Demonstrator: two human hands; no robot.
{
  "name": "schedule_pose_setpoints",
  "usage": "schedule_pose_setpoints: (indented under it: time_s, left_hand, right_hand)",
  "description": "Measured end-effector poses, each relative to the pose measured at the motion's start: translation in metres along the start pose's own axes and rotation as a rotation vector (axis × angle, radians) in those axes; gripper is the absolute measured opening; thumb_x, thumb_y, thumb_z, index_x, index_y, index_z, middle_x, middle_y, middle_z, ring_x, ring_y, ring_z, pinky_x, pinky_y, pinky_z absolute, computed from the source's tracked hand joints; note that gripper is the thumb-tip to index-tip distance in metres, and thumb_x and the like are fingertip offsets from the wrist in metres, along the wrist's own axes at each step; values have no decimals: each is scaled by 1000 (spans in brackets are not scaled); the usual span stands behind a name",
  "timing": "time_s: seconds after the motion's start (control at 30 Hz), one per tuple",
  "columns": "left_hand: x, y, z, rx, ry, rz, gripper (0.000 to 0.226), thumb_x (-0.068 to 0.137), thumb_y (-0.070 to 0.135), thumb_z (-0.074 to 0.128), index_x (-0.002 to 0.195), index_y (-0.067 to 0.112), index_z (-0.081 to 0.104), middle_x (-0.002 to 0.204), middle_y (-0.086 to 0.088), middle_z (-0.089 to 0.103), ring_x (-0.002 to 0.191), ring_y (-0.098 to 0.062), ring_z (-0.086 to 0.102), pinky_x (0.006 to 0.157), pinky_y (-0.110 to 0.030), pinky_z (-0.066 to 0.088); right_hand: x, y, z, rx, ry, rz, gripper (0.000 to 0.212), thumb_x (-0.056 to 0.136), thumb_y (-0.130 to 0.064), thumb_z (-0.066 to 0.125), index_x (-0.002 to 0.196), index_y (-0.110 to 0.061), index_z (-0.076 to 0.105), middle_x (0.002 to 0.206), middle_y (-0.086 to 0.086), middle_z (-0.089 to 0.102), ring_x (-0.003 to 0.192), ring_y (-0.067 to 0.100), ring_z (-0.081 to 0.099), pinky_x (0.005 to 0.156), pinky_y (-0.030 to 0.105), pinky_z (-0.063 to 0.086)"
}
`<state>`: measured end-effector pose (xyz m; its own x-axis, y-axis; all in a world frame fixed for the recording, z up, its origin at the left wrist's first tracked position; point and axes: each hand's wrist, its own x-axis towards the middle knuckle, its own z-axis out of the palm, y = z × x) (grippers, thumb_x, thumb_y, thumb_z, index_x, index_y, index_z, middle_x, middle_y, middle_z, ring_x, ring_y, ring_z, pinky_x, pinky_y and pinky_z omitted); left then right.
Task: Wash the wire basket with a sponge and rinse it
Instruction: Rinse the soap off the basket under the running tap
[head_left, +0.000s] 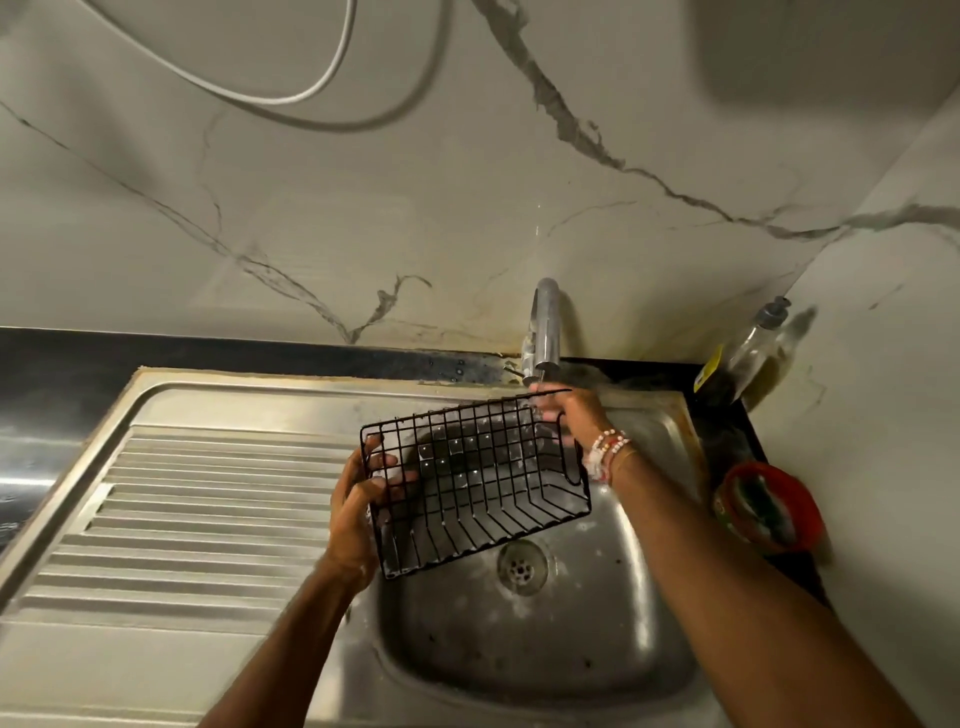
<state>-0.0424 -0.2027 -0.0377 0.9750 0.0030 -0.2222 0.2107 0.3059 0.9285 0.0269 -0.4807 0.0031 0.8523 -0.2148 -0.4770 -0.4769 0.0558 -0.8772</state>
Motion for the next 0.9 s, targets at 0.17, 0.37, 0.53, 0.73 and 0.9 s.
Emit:
schedule_pose_setpoints:
  time_s: [0.17, 0.37, 0.53, 0.73, 0.9]
  left_hand:
    - [3, -1, -3, -74, -39, -155, 59, 86, 34, 50, 143, 21, 48, 124, -3, 70, 102, -26, 71, 84, -36, 59]
    - [17, 20, -5, 303, -5, 47, 73, 82, 49, 59, 151, 33, 39, 156, -3, 42, 139, -25, 44, 110, -43, 38]
    - [33, 42, 47, 723, -417, -119, 80, 84, 37, 77, 153, 30, 37, 145, 7, 49, 127, -12, 47, 106, -31, 38]
    - [42, 23, 87, 581, -266, -88, 49, 77, 24, 59, 125, 31, 58, 112, -4, 72, 106, -26, 68, 91, -41, 57]
    - [43, 8, 75, 513, -212, -83, 43, 90, 6, 56, 129, 23, 61, 117, -4, 71, 110, -23, 66, 95, -41, 55]
  right_hand:
    - [-2, 10, -16, 38, -232, 86, 37, 86, -29, 47, 113, -8, 63, 112, 18, 67, 91, 29, 66, 78, 37, 49]
    - [-4, -14, -1, -253, -226, -55, 53, 65, -27, 58, 110, 1, 64, 95, 16, 70, 74, 26, 63, 58, 27, 43]
    - [-13, -34, 22, -622, -352, -239, 28, 76, -25, 62, 100, -14, 70, 74, -2, 68, 66, 9, 60, 54, 15, 42]
    - [-13, -39, 40, -820, -328, -406, 44, 72, -35, 72, 114, -26, 63, 102, -2, 66, 94, 16, 61, 83, 27, 49]
    - [-11, -39, 13, -934, -511, -211, 75, 73, -35, 74, 139, -34, 37, 135, 3, 49, 120, 23, 48, 99, 37, 42]
